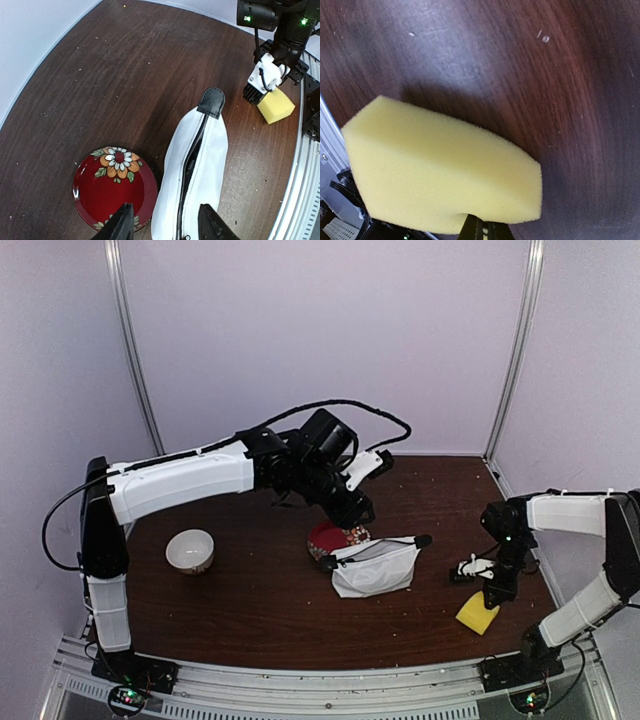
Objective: Sort the hair-cutting tools
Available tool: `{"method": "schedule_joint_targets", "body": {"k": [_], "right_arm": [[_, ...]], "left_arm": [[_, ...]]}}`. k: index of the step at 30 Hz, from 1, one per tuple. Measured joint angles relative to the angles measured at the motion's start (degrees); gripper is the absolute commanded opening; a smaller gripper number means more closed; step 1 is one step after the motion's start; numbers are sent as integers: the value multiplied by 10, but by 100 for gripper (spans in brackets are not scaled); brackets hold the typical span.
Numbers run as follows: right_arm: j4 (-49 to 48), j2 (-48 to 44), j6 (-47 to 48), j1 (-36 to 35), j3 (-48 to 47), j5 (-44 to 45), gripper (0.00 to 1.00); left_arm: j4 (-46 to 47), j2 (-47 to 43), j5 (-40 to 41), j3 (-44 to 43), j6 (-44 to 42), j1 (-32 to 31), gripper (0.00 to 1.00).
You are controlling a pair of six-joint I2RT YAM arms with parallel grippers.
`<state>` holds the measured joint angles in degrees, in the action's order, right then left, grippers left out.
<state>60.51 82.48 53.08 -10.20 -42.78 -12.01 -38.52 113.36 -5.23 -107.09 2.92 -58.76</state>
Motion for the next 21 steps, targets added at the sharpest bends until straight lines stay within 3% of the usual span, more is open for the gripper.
{"method": "schedule_joint_targets", "body": {"k": [5,11,15,21], "right_arm": [[21,-24,-21,6,-24,-35,0],[68,-106,-46,6,-160,-103,0],[83,-136,-69,-5,-241,-133,0],[90,-123,-89,-66,-303,-141,0]], "left_arm": [[-1,0,2,-4,2,-6,47],[-1,0,-10,-37,26,-16,56],[-7,3,-50,-82,49,-16,66],[-2,5,-138,-123,106,-10,67]]}}
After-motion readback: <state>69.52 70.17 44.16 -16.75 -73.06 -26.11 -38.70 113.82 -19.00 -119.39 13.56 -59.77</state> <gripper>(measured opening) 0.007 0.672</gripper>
